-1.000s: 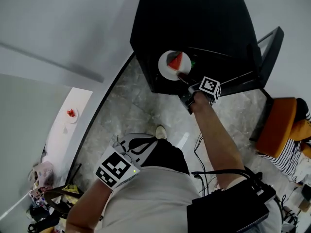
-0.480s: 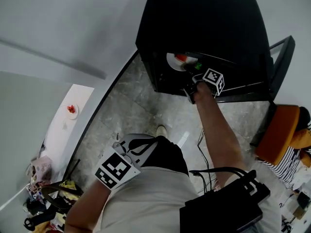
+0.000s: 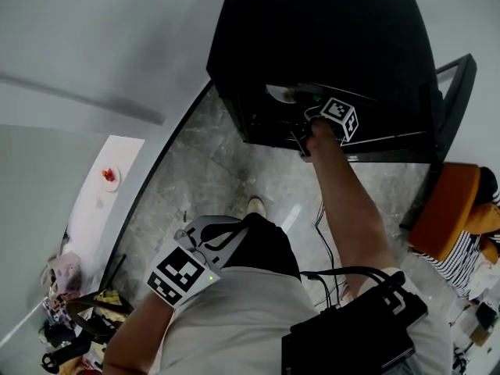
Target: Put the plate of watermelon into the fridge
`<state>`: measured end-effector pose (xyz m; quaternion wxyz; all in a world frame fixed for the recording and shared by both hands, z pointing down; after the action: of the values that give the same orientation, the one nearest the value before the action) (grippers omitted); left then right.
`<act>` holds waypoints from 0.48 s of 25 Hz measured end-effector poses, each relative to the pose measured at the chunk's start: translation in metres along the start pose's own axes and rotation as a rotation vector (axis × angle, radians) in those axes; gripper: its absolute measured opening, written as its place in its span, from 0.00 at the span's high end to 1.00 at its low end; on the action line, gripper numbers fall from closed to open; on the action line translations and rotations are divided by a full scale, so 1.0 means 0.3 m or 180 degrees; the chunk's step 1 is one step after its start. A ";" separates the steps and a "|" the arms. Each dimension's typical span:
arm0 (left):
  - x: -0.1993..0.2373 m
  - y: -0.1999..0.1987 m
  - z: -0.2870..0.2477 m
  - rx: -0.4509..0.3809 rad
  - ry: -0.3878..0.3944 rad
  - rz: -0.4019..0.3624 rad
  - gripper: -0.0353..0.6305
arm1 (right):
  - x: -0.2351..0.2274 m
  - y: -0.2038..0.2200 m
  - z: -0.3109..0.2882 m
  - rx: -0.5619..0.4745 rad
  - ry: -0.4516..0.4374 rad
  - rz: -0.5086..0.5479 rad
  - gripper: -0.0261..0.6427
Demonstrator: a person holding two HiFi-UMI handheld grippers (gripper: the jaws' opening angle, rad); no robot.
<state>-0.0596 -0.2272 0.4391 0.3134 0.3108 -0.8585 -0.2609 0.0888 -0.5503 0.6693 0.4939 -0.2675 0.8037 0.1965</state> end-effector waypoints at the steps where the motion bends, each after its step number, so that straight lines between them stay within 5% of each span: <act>1: 0.001 0.002 -0.002 0.0001 0.0005 0.0014 0.93 | 0.002 -0.002 -0.001 -0.0007 0.0027 0.0068 0.92; 5: -0.002 0.002 -0.005 -0.0014 0.0034 0.0038 0.93 | 0.010 -0.006 0.001 -0.0048 0.0125 0.0393 0.90; 12: -0.008 0.019 -0.008 -0.0004 0.0078 0.0089 0.93 | 0.049 -0.014 0.001 0.0167 0.0569 0.1531 0.78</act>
<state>-0.0585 -0.2224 0.4433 0.3277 0.3017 -0.8587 -0.2532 0.0862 -0.5569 0.6557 0.3667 -0.0720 0.8895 0.2631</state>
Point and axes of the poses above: the fingertips, and each gripper's own axes: z backward along the fingers, x to its left, y out of its underside, the point moved 4 cm from there along z, backward along the fingers, and after that the axes turned 5 degrees about x, right-handed, at the moved point
